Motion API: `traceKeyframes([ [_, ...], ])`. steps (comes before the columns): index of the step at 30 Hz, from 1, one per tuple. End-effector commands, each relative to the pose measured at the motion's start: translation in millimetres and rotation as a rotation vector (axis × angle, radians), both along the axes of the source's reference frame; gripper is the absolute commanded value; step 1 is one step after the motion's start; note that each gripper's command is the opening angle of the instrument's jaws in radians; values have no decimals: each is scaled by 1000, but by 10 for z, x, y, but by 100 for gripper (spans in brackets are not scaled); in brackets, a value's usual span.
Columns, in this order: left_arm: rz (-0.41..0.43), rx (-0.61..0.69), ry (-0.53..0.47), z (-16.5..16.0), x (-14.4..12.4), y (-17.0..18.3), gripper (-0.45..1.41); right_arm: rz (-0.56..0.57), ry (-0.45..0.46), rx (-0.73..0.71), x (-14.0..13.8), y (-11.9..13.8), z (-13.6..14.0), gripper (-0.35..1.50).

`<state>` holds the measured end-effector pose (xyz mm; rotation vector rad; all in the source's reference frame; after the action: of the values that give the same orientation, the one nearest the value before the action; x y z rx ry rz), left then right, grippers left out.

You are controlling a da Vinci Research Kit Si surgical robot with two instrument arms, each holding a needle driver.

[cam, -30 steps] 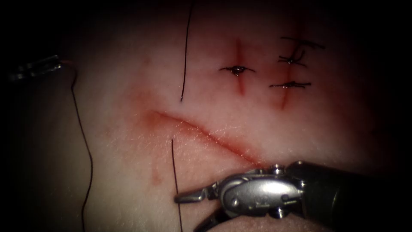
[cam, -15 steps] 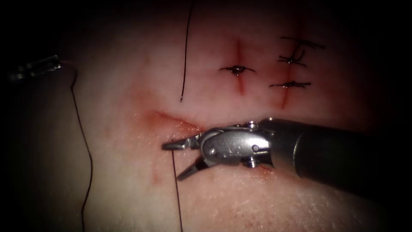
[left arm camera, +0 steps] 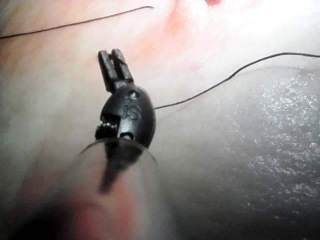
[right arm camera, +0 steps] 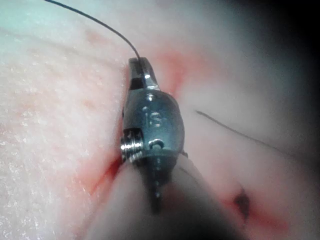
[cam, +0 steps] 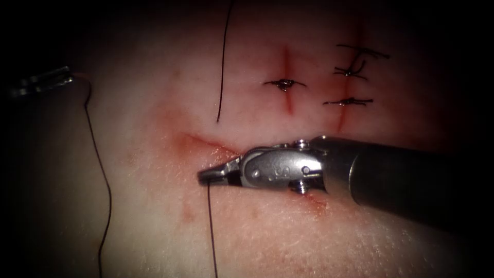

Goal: Wound Closure
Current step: Using the right grasper, pull the suture through the wound until a short tail remains.

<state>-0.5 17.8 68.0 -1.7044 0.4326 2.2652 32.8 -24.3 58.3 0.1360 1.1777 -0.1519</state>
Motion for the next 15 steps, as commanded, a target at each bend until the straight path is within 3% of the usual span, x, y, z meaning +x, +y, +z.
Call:
traceKeyframes([
  [1, 1, 0, -1, 6, -5, -2, -45, -10, 7, 7, 5, -10, -6, -35],
  [5, 1, 0, -1, 6, -5, -2, -45, -36, 21, 5, -3, -40, -29, -35],
  [6, 1, 0, -1, 6, -5, -1, -45, -59, 33, 6, -7, -60, -44, -35],
  [8, 1, 0, -1, 6, -5, -1, -45, -71, 36, 5, -9, -69, -52, -35],
  [10, 1, 0, -1, 6, -5, -1, -45, -126, 50, 4, -13, -101, -77, -35],
  [14, 1, 0, -1, 6, -5, -1, -45, -174, 58, -2, -15, -131, -99, -35],
  [15, 1, 0, -1, 6, -6, -1, -45, -202, 65, 15, -15, -149, -110, -35],
])
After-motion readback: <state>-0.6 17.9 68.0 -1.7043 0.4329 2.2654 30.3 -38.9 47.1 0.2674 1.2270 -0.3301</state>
